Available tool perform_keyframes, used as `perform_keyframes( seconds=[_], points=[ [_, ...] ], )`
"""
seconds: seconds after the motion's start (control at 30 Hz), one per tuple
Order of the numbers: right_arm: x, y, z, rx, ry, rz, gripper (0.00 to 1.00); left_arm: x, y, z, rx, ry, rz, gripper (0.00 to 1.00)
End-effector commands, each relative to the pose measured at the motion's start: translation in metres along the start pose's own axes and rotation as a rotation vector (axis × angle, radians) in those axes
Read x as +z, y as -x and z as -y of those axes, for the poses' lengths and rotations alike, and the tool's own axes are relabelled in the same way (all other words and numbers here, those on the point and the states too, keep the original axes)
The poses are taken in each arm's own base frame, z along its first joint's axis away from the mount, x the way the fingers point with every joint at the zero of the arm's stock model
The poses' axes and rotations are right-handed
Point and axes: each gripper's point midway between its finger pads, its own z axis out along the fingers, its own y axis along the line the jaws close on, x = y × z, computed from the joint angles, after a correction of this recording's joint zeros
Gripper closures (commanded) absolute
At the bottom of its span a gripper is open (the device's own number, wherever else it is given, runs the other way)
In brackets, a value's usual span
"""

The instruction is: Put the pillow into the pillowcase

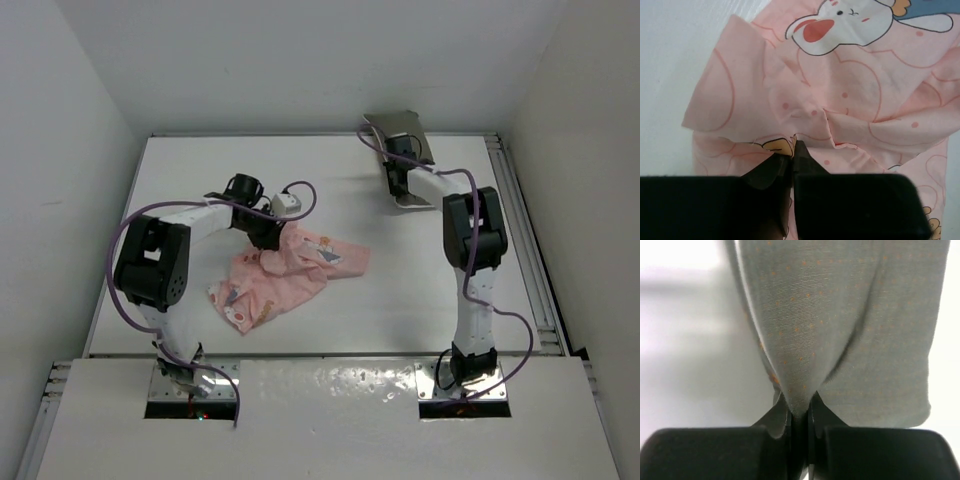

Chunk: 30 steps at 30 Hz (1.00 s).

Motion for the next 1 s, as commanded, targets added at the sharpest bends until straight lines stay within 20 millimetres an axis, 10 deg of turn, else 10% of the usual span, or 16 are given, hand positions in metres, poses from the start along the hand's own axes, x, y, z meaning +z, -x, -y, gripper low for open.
perform_keyframes(
  seconds=[0.0, 0.17, 0.33, 0.53, 0.7, 0.77, 0.87, 0.93, 0.97],
  points=[
    [-0.059, 0.039, -0.016, -0.002, 0.134, 0.114, 1.0, -0.002, 0.021, -0.001, -0.07, -0.001, 0.076, 1.0],
    [-0.166, 0.102, -0.048, 0.023, 0.467, 0.402, 1.0, -0.048, 0.041, -0.04, -0.119, 0.096, 0.131, 1.0],
    [-0.288, 0.143, -0.023, 0.213, 0.785, 0.724, 1.0, -0.146, 0.084, -0.125, -0.168, 0.341, 0.263, 1.0],
    [-0.229, 0.085, 0.067, 0.619, 0.537, 0.551, 1.0, -0.23, 0.167, -0.149, 0.011, 0.496, 0.369, 1.0],
    [-0.165, 0.002, 0.136, 0.823, 0.218, 0.283, 1.0, -0.195, 0.211, -0.075, 0.224, 0.271, 0.341, 1.0],
    [-0.147, -0.022, 0.143, 0.807, 0.149, 0.176, 0.77, -0.172, 0.211, -0.051, 0.271, 0.16, 0.313, 1.0],
    [-0.135, -0.04, 0.146, 0.771, 0.095, 0.008, 0.13, -0.134, 0.222, 0.004, 0.327, -0.054, 0.334, 0.91],
    [-0.136, -0.03, 0.148, 0.747, 0.088, 0.024, 0.01, -0.128, 0.224, 0.026, 0.355, -0.134, 0.341, 0.83],
    [-0.137, -0.024, 0.148, 0.728, 0.085, 0.043, 0.01, -0.125, 0.223, 0.037, 0.381, -0.176, 0.34, 0.63]
  ],
)
